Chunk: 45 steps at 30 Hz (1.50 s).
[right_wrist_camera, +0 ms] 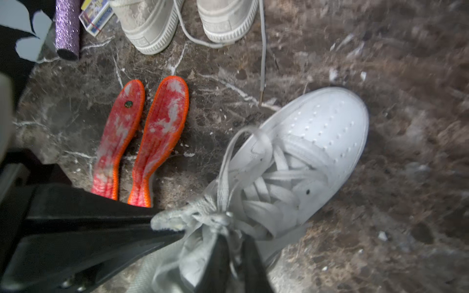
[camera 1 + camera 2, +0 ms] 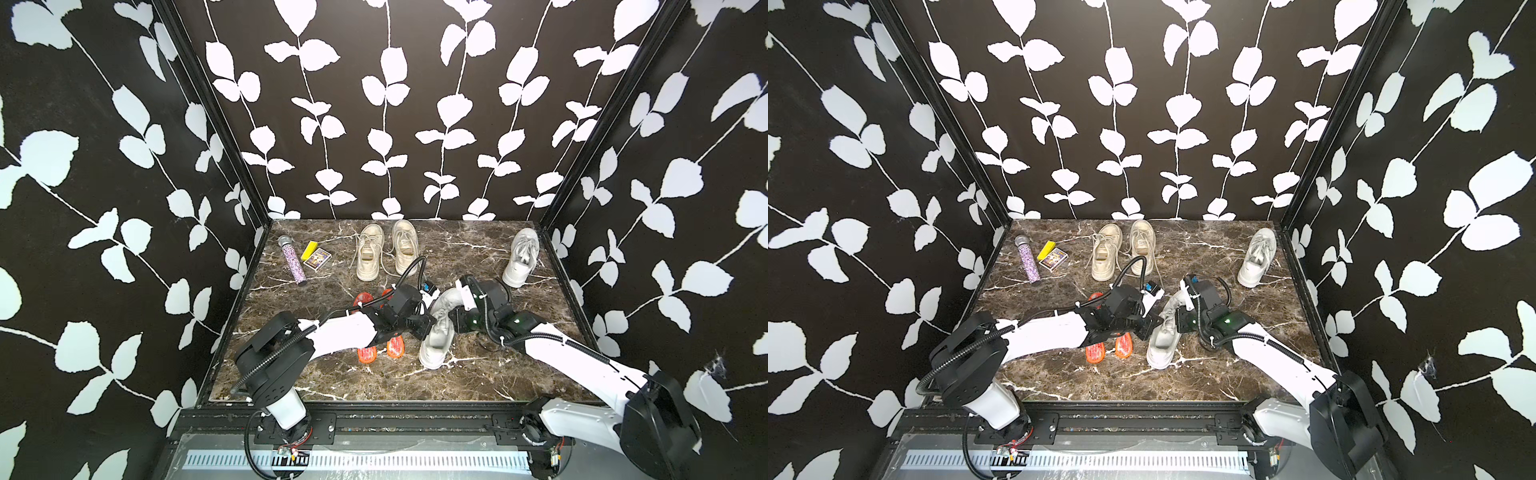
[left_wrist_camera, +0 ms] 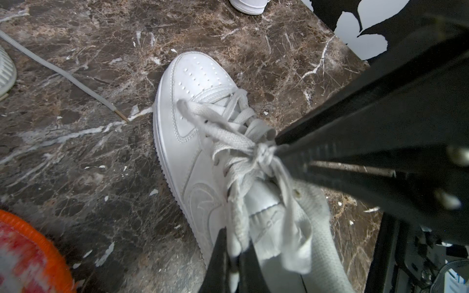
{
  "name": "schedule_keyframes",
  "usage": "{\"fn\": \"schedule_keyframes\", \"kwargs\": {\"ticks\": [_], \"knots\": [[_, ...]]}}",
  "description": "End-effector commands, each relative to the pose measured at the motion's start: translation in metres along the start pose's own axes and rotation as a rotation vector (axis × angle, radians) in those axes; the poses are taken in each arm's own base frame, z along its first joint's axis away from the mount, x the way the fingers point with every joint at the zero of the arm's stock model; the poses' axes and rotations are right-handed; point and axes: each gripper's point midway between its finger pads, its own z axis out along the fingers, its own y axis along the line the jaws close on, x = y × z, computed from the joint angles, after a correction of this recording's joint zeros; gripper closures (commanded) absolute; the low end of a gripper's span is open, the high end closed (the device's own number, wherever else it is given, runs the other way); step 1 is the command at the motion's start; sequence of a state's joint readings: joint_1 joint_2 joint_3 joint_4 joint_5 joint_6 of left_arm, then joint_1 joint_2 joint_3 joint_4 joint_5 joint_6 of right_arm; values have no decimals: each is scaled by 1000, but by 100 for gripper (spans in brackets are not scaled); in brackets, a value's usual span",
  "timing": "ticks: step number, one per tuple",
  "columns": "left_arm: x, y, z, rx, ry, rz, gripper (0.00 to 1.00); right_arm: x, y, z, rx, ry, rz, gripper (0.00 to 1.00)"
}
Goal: Remove the insole from the shoe
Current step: Untie the shoelace on the shoe.
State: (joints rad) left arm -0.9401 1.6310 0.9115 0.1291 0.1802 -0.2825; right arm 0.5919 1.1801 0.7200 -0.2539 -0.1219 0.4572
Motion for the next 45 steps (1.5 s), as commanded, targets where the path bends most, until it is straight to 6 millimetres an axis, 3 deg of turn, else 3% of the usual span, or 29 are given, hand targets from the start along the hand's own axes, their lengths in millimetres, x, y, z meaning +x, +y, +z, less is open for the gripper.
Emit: {"fn": "schedule_keyframes", "kwargs": {"ticks": [1,14,24,30,32,42,45], "knots": [[-26,-7,-13,7,-94,27,100,-10,1,-8,15,-38,-18,100],[-23,9,-18,-85,-99,15,100,-18,-18,-26,123,-103,10,100],[-23,11,-20,-97,-106,14,100,-18,-22,-26,151,-104,24,100],[-21,13,-22,-107,-110,12,100,-22,-56,-46,329,-142,49,100],[-20,14,-21,-110,-107,13,100,-23,-57,-47,312,-150,62,100],[-23,12,-22,-102,-117,16,100,-5,-23,-7,80,-46,86,100],[-21,12,-23,-98,-112,19,100,2,-18,3,42,-19,95,92]]}}
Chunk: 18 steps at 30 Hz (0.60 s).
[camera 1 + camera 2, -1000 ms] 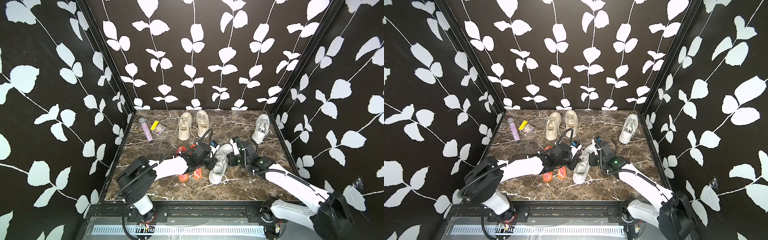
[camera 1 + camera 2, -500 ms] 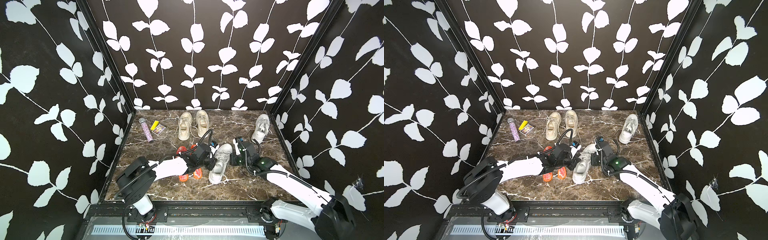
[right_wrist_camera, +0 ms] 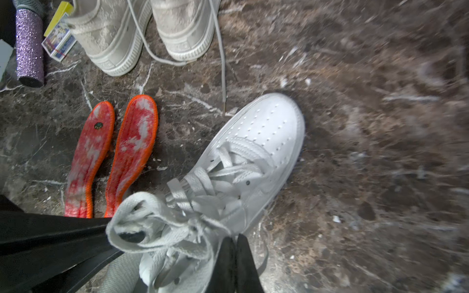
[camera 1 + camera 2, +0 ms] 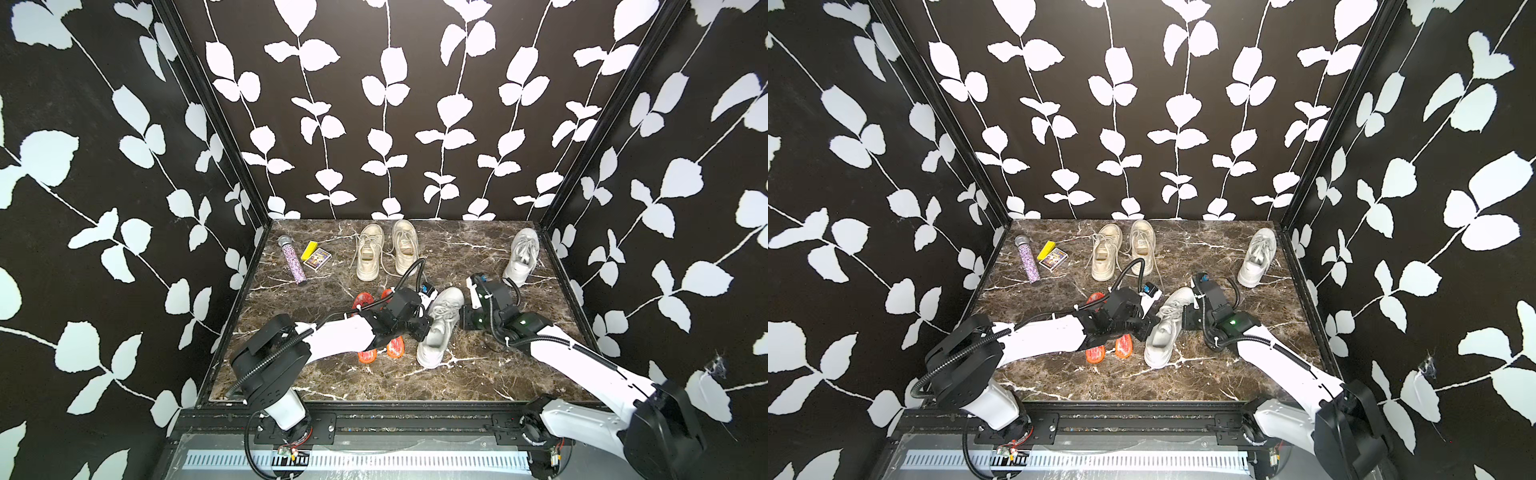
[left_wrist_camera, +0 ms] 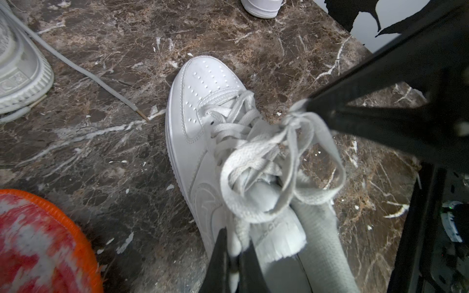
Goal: Remove the insole from the shoe
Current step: Untie the shoelace on the shoe.
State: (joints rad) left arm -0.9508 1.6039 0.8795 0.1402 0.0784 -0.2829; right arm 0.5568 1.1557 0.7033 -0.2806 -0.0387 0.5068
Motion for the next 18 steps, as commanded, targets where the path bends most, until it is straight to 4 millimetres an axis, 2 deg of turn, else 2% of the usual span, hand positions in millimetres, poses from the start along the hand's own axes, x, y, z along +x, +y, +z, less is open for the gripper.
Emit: {"fn": "schedule_keyframes", "kwargs": {"ticks": [1,7,15,18], "knots": [[-22,1,-16,-8,-81,10,100,7,10,9,-69,20,19,90],[-20,1,-16,-7,-78,8,100,17,11,15,-87,53,19,77],[-22,2,-16,-14,-83,11,100,25,4,12,-69,65,22,74],[-22,3,-16,-19,-83,11,100,28,2,12,-59,73,18,78]]}}
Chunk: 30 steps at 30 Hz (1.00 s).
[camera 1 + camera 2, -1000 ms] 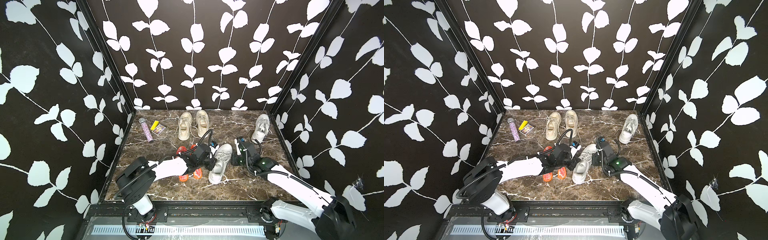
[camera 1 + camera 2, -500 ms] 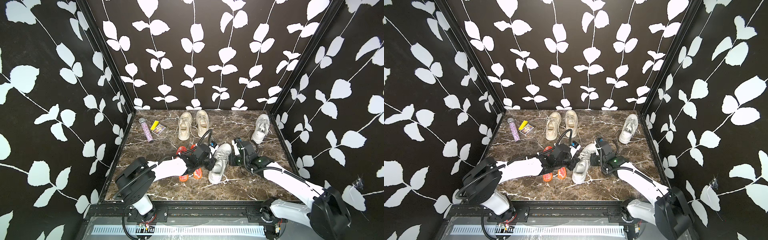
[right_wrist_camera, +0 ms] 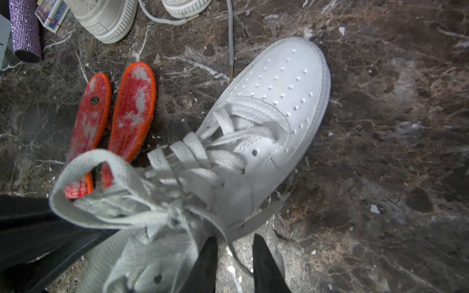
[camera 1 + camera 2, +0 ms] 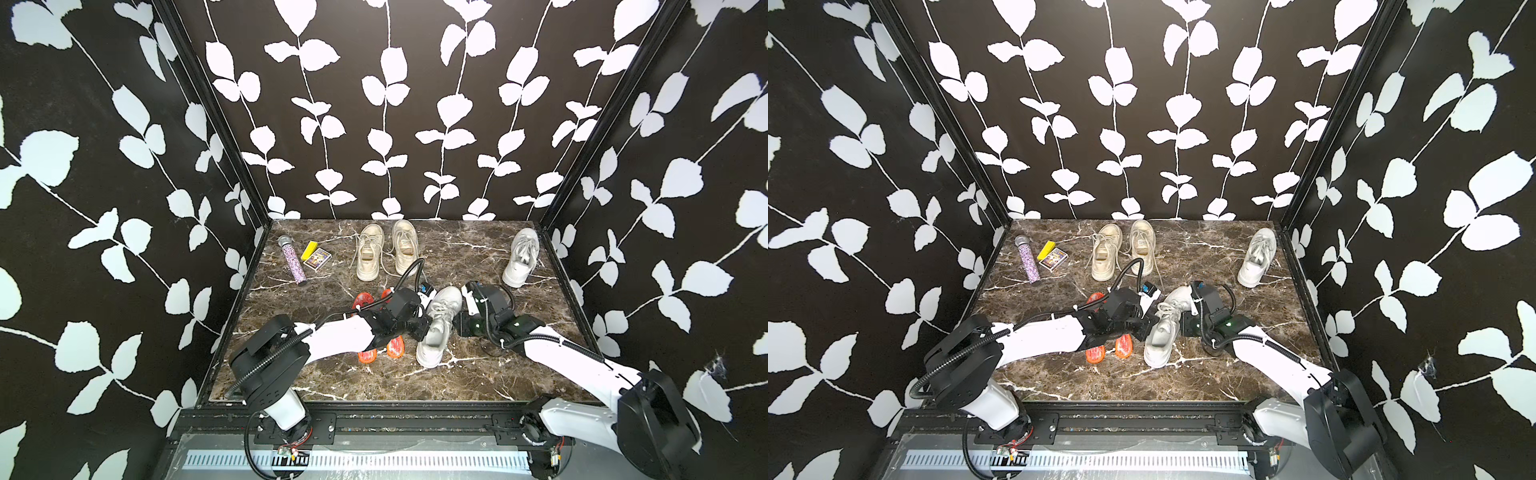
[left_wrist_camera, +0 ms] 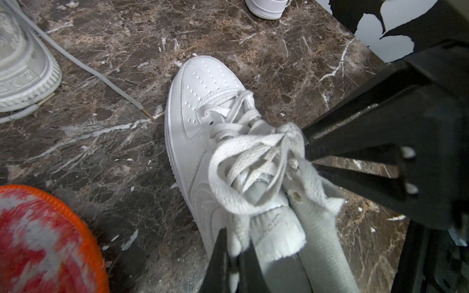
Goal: Remove the insole from the shoe
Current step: Untie the shoelace on the shoe.
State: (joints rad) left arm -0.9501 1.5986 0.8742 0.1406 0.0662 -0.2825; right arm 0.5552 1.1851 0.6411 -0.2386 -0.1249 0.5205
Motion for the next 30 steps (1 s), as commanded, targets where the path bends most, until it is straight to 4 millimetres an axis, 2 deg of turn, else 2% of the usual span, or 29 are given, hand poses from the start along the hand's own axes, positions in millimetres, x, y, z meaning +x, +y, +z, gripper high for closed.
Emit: {"fn": "schedule_keyframes", "kwargs": {"ticks": [1,10,30], "knots": [[-22,1,-15,-10,-78,10,100,0,-2,-3,5,-11,0,80],[-23,1,-14,-13,-77,13,100,-9,-19,-14,114,-48,-1,100],[-20,1,-16,-11,-67,24,100,-50,-88,-84,409,-249,136,100]]}}
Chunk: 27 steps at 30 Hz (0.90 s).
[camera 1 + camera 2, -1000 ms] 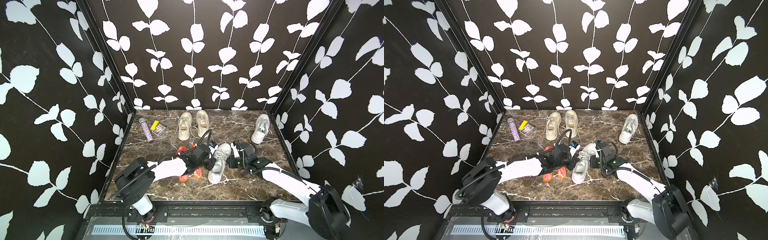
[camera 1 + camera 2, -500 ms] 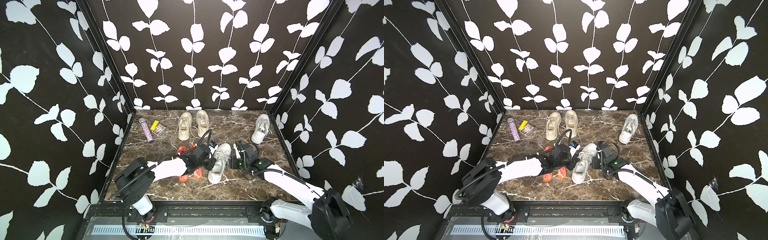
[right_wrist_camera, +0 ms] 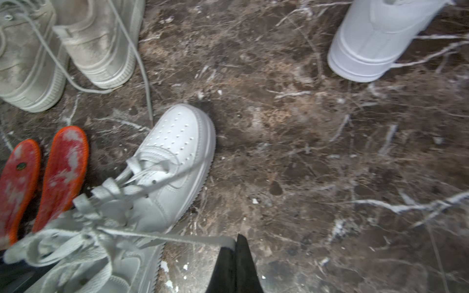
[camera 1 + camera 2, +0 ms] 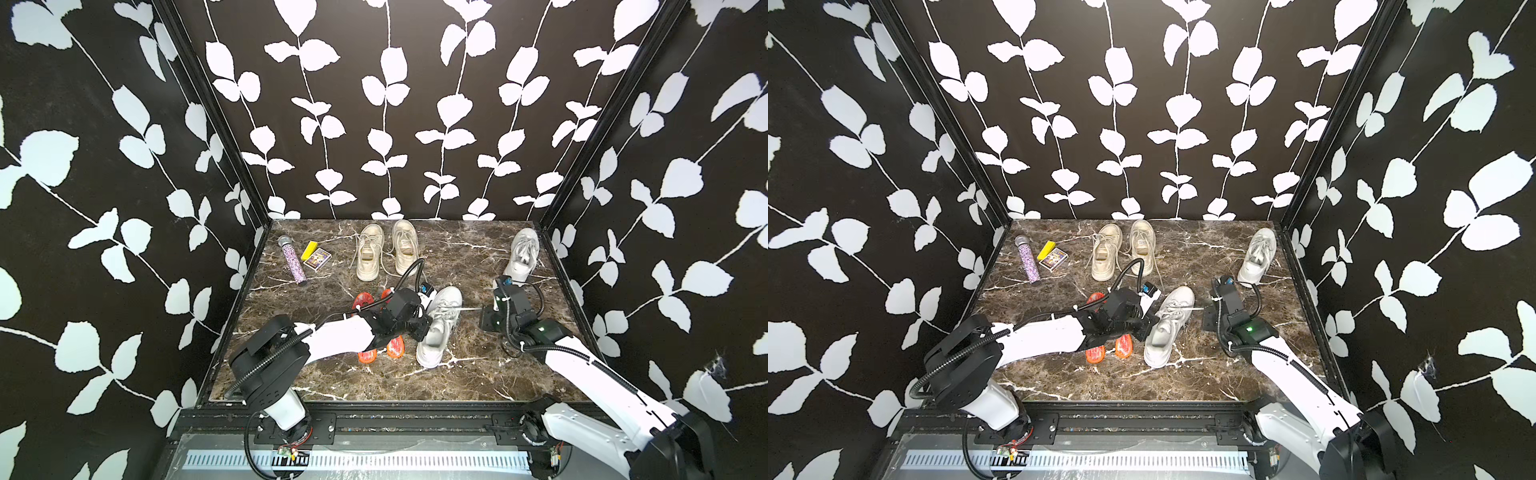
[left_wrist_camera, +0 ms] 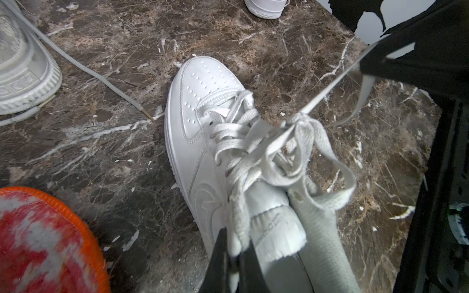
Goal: Remove the insole from the shoe
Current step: Untie the shoelace on the shoe.
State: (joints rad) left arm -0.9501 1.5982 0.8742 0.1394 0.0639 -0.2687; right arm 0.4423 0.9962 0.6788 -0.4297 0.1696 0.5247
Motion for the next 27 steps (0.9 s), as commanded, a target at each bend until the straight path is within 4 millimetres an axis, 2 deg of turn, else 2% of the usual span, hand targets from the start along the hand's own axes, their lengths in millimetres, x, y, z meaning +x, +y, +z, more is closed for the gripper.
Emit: {"fn": "schedule_keyframes", "kwargs": {"ticks": [1,10,17,24,27], "knots": [[-19,1,-16,-10,-65,9,100,-26,-26,-16,109,-68,53,100],[-17,0,-21,-4,-72,15,100,-60,-62,-41,191,-151,160,100],[-16,-3,-22,16,-71,22,100,-79,-62,-48,173,-193,193,100],[-13,-6,-24,36,-67,29,100,-97,-73,-51,217,-206,207,100],[-13,-10,-25,58,-69,32,100,-108,-63,-47,152,-212,197,100]]}}
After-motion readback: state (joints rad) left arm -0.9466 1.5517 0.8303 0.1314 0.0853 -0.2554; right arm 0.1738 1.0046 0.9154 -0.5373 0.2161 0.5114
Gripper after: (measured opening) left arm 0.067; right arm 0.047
